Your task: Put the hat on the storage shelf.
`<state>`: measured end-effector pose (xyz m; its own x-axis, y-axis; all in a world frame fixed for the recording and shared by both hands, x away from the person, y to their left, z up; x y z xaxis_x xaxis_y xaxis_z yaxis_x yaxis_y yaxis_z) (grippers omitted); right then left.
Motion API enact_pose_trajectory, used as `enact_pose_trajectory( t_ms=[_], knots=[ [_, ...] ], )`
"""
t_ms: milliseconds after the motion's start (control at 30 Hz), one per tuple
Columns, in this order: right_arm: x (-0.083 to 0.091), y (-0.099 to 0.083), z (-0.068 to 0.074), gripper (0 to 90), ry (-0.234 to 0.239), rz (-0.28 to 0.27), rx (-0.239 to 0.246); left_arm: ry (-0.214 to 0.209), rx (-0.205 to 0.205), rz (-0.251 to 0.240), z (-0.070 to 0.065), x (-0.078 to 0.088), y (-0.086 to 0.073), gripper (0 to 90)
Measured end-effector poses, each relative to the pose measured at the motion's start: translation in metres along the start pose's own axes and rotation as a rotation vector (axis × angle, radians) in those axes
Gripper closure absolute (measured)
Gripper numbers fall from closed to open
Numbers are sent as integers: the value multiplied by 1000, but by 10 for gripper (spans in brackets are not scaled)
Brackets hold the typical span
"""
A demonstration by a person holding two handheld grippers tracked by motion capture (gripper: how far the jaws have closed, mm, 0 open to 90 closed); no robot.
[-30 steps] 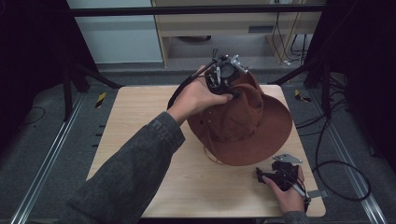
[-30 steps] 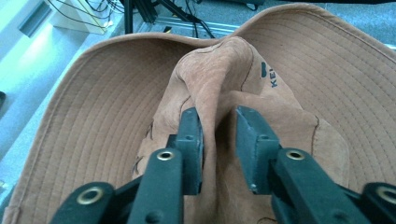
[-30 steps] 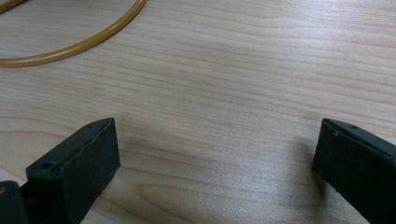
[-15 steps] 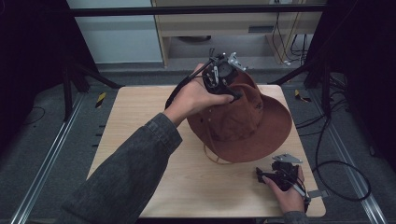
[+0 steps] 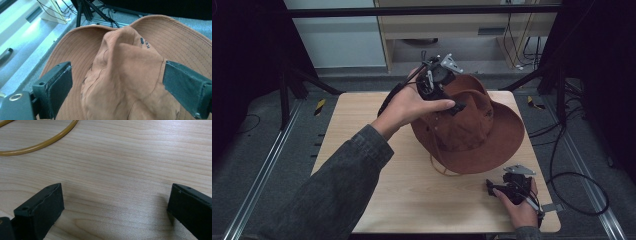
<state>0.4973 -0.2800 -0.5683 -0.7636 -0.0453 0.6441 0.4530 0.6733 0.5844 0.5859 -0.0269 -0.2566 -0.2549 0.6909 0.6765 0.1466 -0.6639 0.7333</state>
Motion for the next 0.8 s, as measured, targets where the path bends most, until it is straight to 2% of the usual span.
enact_pose_trajectory(
  t_ms=[133,267,400,633,733,800],
  knots=[
    [0,0,0,6,0,0,0,17,23,-30,3,17,-8,83],
    [0,0,0,6,0,0,0,38,27,-50,7,38,-20,75],
    [0,0,0,6,0,0,0,68,49,-80,10,62,-42,66],
    [0,0,0,6,0,1,1,131,71,-94,11,109,-102,58],
    [0,0,0,6,-2,-1,1,162,79,-81,11,124,-134,58],
    [0,0,0,6,-1,-2,2,178,105,-78,12,128,-161,58]
  ],
)
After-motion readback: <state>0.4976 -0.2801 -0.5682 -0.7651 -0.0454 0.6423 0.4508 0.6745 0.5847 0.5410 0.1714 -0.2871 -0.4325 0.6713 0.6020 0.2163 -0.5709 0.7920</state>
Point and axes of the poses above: each handheld gripper's, and its own axes: x roughly backward along the jaws, y roughly out of its top, z roughly to its left, the point moved 8 cm from there along -x, roughly forward along the jaws, and after that the axes turned 12 degrees about -y, right-handed, at the moved point
